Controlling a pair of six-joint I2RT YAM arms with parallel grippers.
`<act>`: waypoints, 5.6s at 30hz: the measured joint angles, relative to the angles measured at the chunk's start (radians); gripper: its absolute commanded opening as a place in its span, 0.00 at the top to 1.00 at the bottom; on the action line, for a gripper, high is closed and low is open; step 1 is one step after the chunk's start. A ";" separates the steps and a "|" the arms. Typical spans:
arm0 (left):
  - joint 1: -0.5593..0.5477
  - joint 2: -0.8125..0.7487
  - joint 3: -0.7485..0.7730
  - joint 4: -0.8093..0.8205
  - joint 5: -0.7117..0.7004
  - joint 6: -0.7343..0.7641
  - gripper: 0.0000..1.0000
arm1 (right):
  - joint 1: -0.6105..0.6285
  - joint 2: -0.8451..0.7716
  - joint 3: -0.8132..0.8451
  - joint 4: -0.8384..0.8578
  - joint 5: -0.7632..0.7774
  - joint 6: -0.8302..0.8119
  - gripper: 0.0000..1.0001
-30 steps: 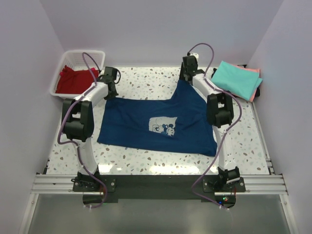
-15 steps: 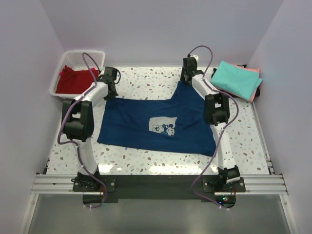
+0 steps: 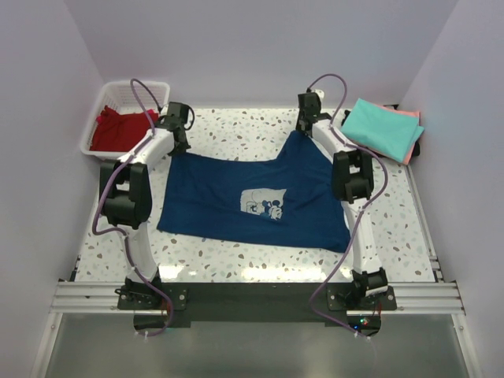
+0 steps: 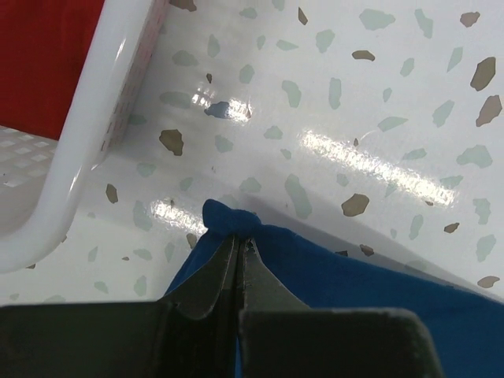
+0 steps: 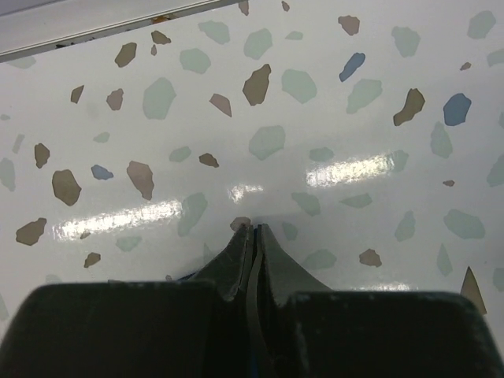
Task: Fold and stack the t-shirts
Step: Fold the tshirt
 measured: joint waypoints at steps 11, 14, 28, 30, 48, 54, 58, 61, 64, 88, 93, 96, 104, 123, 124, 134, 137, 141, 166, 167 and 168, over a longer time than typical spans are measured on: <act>0.000 0.000 0.021 -0.016 -0.026 -0.016 1.00 | 0.000 -0.236 -0.169 -0.020 0.035 -0.027 1.00; 0.000 0.000 0.021 -0.024 -0.032 -0.026 1.00 | 0.000 -0.349 -0.242 -0.028 0.052 -0.031 1.00; 0.000 0.008 0.024 -0.080 -0.062 -0.087 1.00 | 0.000 -0.737 -0.651 -0.078 0.047 -0.014 1.00; 0.000 0.006 0.019 -0.082 -0.069 -0.095 1.00 | 0.000 -0.784 -0.710 -0.091 0.033 -0.008 1.00; 0.000 -0.050 -0.098 -0.103 -0.076 -0.126 1.00 | 0.000 -1.175 -1.080 -0.229 -0.060 0.083 1.00; 0.000 -0.119 -0.178 -0.130 -0.085 -0.166 1.00 | 0.000 -1.204 -1.150 -0.273 -0.081 0.110 1.00; 0.000 -0.161 -0.241 -0.142 -0.084 -0.180 1.00 | 0.000 -1.235 -1.180 -0.296 -0.084 0.125 1.00; 0.000 -0.179 -0.266 -0.150 -0.080 -0.182 1.00 | 0.000 -1.251 -1.190 -0.317 -0.084 0.136 1.00; 0.000 -0.198 -0.279 -0.156 -0.077 -0.182 1.00 | 0.000 -1.254 -1.200 -0.330 -0.084 0.146 1.00; -0.001 -0.235 -0.400 -0.340 -0.051 -0.320 0.74 | 0.007 -1.250 -1.243 -0.538 -0.127 0.236 0.77; -0.001 -0.288 -0.400 -0.386 -0.070 -0.363 0.77 | 0.011 -1.247 -1.244 -0.555 -0.126 0.240 0.76; -0.001 -0.341 -0.401 -0.391 -0.074 -0.378 0.78 | 0.012 -1.245 -1.244 -0.553 -0.125 0.241 0.76; -0.003 -0.370 -0.398 -0.243 0.038 -0.326 0.80 | 0.012 -1.154 -1.232 -0.462 -0.126 0.231 0.63; -0.028 -0.159 -0.360 -0.216 0.026 -0.252 0.80 | 0.028 -1.007 -1.131 -0.258 -0.182 0.190 0.58; -0.028 -0.159 -0.367 -0.222 0.017 -0.253 0.80 | 0.031 -1.001 -1.130 -0.255 -0.181 0.189 0.58; -0.028 -0.156 -0.373 -0.249 -0.012 -0.252 0.80 | 0.038 -0.886 -1.088 -0.240 -0.182 0.171 0.57; -0.028 -0.156 -0.370 -0.251 -0.014 -0.252 0.80 | 0.045 -0.879 -1.083 -0.236 -0.186 0.168 0.57; -0.028 -0.156 -0.370 -0.251 -0.013 -0.252 0.81 | 0.055 -0.871 -1.083 -0.232 -0.209 0.167 0.57; -0.028 -0.151 -0.370 -0.249 -0.015 -0.250 0.81 | 0.300 -1.077 -1.193 -0.394 -0.269 0.231 1.00; -0.028 -0.149 -0.370 -0.249 -0.016 -0.250 0.81 | 0.307 -1.096 -1.209 -0.404 -0.279 0.238 1.00; -0.028 -0.148 -0.370 -0.249 -0.017 -0.250 0.81 | 0.312 -1.115 -1.226 -0.418 -0.285 0.246 1.00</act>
